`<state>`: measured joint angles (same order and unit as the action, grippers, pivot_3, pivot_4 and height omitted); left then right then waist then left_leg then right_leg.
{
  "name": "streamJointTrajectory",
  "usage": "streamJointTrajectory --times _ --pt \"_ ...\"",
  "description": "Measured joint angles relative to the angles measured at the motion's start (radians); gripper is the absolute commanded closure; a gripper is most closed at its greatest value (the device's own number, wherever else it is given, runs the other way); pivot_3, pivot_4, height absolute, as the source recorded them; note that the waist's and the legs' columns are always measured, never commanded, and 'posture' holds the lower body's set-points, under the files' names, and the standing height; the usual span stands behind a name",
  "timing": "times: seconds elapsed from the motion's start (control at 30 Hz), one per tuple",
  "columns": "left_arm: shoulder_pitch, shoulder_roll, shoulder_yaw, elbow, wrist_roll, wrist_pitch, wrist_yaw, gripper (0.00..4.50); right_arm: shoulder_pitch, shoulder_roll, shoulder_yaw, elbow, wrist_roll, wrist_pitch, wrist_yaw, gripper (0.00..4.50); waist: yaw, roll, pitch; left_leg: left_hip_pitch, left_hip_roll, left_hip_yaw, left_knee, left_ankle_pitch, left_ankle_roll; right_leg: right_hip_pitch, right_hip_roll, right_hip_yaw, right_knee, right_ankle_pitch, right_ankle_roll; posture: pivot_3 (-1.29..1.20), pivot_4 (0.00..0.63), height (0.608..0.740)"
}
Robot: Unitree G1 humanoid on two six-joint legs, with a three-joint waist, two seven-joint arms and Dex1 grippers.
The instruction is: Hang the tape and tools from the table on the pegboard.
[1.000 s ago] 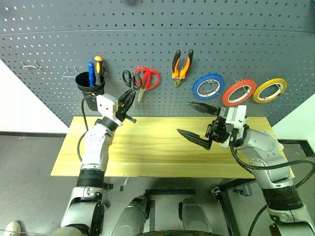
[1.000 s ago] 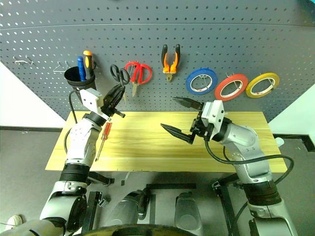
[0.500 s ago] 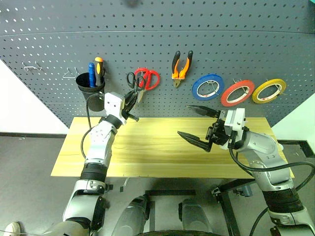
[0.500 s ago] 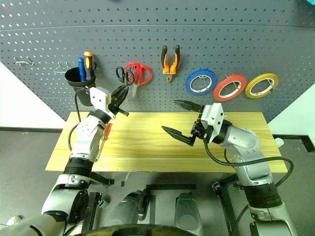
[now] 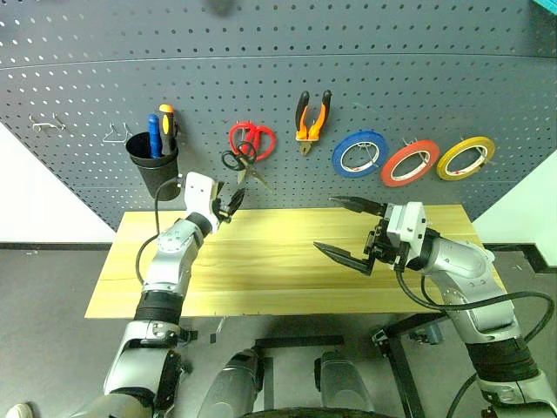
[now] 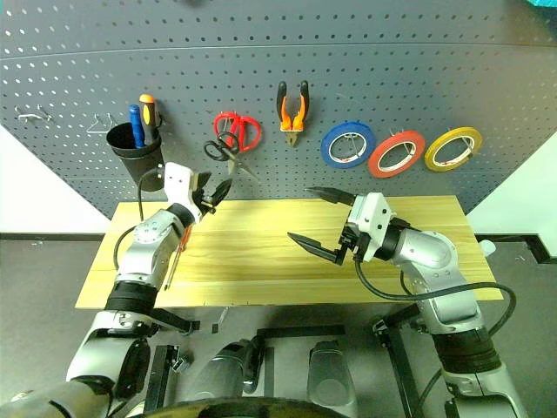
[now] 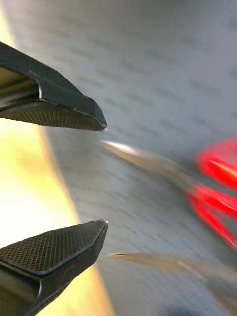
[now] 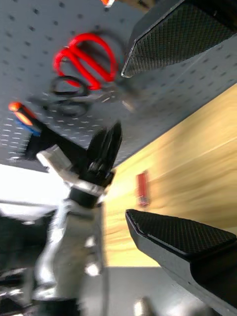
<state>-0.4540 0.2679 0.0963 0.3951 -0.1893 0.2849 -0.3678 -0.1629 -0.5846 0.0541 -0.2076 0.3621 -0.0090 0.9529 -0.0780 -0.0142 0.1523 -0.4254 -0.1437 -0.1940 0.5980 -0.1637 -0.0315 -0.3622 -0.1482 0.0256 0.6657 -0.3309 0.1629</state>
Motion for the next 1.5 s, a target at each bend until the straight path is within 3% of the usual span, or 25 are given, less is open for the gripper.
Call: streamJointTrajectory --times 0.03,0.2,0.5,0.77,1.03,1.1,1.4,1.5 --pt "0.014 0.024 0.010 0.004 0.000 0.059 0.010 1.47 0.012 -0.002 0.005 0.004 -0.006 0.000 0.006 0.00 0.000 0.000 0.000 0.000 0.000 0.000 0.000 0.000 0.000 0.000 0.000 0.000 0.000 0.000 0.000 -0.10 0.109 0.740" --pt "0.025 0.116 0.048 0.103 0.005 0.269 0.046 0.02 0.060 -0.004 0.039 0.022 -0.008 0.000 0.065 0.00 0.013 0.000 0.000 0.000 -0.001 -0.001 0.000 0.000 0.000 0.001 -0.001 0.000 0.000 0.000 0.000 -0.08 0.129 0.740" --pt "-0.136 0.147 0.035 0.424 0.057 0.329 0.055 0.02 0.109 -0.003 0.043 0.075 -0.034 -0.031 0.077 0.00 0.034 -0.002 0.001 0.000 0.000 -0.001 0.000 0.000 0.000 0.000 -0.001 -0.001 -0.001 0.000 0.000 -0.09 0.159 0.740" --pt "-0.260 0.146 0.035 0.711 0.082 0.180 0.024 0.02 0.164 -0.004 0.036 0.070 -0.034 -0.040 0.072 0.00 0.031 -0.005 0.003 -0.001 0.000 0.000 -0.001 0.000 0.000 0.000 -0.001 0.000 -0.001 0.000 0.000 -0.12 0.172 0.740" --pt "-0.291 0.128 0.034 0.820 0.116 0.111 0.028 0.02 0.220 -0.023 0.005 0.021 -0.034 -0.039 0.049 0.00 0.030 -0.007 0.005 -0.001 0.000 0.000 -0.001 -0.001 0.000 -0.001 -0.001 0.000 -0.002 0.000 0.000 -0.16 0.181 0.740" --pt "-0.292 0.123 0.034 0.827 0.121 0.096 0.028 0.55 0.235 -0.024 0.002 0.009 -0.034 -0.039 0.045 0.00 0.029 -0.007 0.005 -0.001 0.000 0.000 -0.001 -0.001 0.000 -0.001 -0.001 0.000 -0.002 0.000 0.000 -0.16 0.183 0.740" --pt "-0.296 0.119 0.037 0.847 0.135 0.046 0.023 3.69 0.269 -0.026 -0.009 -0.028 -0.034 -0.025 0.026 0.00 0.009 -0.009 0.008 -0.001 0.000 0.000 -0.001 -0.001 0.000 -0.001 -0.001 0.000 -0.002 0.000 0.000 -0.17 0.188 0.740" --pt "-0.302 0.120 0.037 0.850 0.137 0.039 0.022 3.78 0.271 -0.026 -0.012 -0.029 -0.034 -0.023 0.023 0.00 0.007 -0.009 0.009 -0.001 0.000 0.000 -0.001 -0.001 0.000 -0.001 -0.001 0.000 -0.002 0.000 0.000 -0.17 0.185 0.740"
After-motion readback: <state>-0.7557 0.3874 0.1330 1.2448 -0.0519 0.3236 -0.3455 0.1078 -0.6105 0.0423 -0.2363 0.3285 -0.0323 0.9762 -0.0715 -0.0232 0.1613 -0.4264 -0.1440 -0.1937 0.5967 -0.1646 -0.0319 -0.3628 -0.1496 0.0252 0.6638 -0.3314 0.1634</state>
